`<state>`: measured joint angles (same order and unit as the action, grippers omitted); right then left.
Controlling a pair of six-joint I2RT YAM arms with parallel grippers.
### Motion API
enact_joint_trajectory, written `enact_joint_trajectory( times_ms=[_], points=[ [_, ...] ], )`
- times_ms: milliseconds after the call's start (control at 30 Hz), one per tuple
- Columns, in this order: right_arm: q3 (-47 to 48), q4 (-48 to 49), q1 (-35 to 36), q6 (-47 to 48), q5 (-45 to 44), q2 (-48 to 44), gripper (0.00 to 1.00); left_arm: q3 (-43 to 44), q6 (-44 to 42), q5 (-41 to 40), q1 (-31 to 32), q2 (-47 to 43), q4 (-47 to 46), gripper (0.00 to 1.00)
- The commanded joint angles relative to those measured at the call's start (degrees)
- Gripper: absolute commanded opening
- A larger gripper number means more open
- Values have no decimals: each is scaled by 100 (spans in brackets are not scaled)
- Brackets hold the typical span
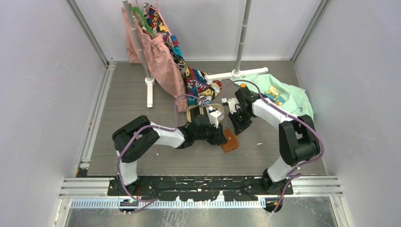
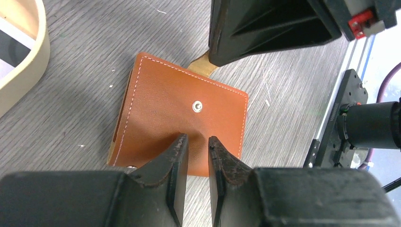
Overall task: Put the credit cards into the card holder
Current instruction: Close the card holder at the center of the board.
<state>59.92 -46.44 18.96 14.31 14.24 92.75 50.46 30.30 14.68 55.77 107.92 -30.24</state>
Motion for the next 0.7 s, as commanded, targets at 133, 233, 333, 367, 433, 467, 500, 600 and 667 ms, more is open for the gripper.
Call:
enact_joint_trajectory(
  times_ms=[133,233,333,367,433,467,500,600,667],
  points=[
    [435,231,332,1193,125,-250,3,50,695,189,4,421,-740,23],
    [618,208,382,1420,424,-13,4,-27,967,53,4,528,-1054,23],
    [806,143,539,1348,490,199,5,-91,1076,-194,2,484,-1106,22],
    [863,117,558,1260,493,254,6,-134,1082,-287,-2,439,-1114,22],
    [962,8,530,1106,461,326,13,-219,1062,-459,4,350,-1085,22],
    [1001,-57,437,1048,513,331,18,-243,1042,-502,2,326,-1062,22],
    [1015,-94,339,947,606,323,21,-246,1039,-531,4,314,-1037,22],
    [1056,-185,-59,871,1014,238,28,-259,1083,-519,-9,386,-1089,21],
    [1055,-213,-329,920,1312,111,34,-292,1140,-498,-31,436,-1181,19]
  ],
)
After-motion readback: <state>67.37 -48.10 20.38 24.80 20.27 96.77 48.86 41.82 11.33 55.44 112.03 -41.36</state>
